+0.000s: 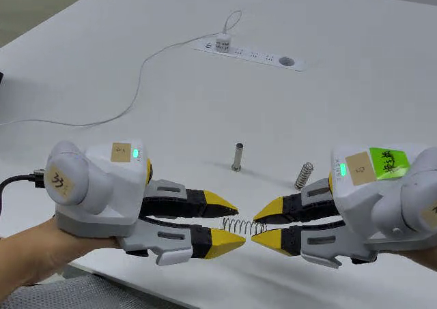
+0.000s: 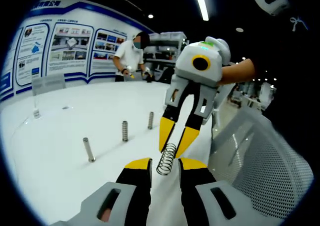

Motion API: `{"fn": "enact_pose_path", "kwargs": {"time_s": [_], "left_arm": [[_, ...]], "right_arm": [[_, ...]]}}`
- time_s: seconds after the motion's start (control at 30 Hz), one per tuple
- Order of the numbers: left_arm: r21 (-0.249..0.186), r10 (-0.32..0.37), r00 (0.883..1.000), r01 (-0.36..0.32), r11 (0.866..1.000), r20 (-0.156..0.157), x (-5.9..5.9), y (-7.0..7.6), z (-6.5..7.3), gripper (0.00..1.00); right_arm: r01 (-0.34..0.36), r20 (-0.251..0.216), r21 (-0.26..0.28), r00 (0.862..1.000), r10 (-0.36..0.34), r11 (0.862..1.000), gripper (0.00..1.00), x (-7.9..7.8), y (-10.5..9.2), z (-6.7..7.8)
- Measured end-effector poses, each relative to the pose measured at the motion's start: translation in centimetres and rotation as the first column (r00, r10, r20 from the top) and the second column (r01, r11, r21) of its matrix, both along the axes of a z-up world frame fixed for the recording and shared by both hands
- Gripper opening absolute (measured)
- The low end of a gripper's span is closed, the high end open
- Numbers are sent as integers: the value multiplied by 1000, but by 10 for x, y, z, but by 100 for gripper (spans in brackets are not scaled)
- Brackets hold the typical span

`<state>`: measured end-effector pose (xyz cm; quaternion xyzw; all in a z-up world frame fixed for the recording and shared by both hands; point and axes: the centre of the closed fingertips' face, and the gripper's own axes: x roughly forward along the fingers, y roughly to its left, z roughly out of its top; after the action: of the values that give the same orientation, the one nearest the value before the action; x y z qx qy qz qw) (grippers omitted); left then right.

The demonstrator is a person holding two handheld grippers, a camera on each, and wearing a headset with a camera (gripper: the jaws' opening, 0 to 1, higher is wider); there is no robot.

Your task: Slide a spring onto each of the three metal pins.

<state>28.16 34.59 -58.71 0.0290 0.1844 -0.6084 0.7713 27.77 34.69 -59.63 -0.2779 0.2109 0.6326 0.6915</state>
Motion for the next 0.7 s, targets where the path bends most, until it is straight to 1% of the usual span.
{"fn": "enact_pose_path", "kwargs": {"time_s": [0.07,0.1,0.17,0.2,0.3,0.37,0.4,0.43,0.47,0.5,0.53,0.6,0.67,0.7], "left_arm": [[11,-14,1000,14,1000,2,-1,-1,1,15],[11,-15,1000,15,1000,6,0,-2,2,16],[15,-24,1000,24,1000,10,0,-4,5,15],[20,-27,1000,26,999,12,0,-4,5,15],[34,-44,999,43,998,31,-1,-6,7,13],[44,-63,996,60,997,66,0,-7,9,12],[60,-88,990,82,995,113,-1,-8,11,11],[60,-83,984,74,995,157,2,-11,16,11],[65,-86,978,75,995,192,4,-12,19,10],[71,-110,973,97,993,203,2,-15,21,10],[66,-112,974,101,993,195,2,-16,23,10],[63,-123,971,113,992,203,5,-19,28,10],[65,-138,968,127,990,209,6,-21,31,10],[70,-146,964,133,989,222,7,-23,33,10]], "right_arm": [[1,5,7,1000,-1,1000,11,0,0,2],[-1,8,6,1000,1,1000,11,0,0,2],[5,6,19,1000,-5,1000,11,0,1,5],[5,9,17,1000,-5,1000,11,1,0,5],[11,16,21,1000,-11,1000,11,1,-2,7],[14,26,26,1000,-15,1000,11,2,-3,10],[1,36,36,999,-3,999,11,2,-5,14],[2,53,40,999,-4,999,11,4,-6,16],[8,69,47,998,-11,999,11,8,-7,19],[5,64,52,998,-8,999,11,8,-10,22],[0,64,56,998,-4,998,11,8,-12,24],[2,66,67,998,-7,998,12,10,-15,29],[7,58,78,998,-11,997,12,11,-17,32],[18,57,89,998,-23,996,12,12,-18,35]]}}
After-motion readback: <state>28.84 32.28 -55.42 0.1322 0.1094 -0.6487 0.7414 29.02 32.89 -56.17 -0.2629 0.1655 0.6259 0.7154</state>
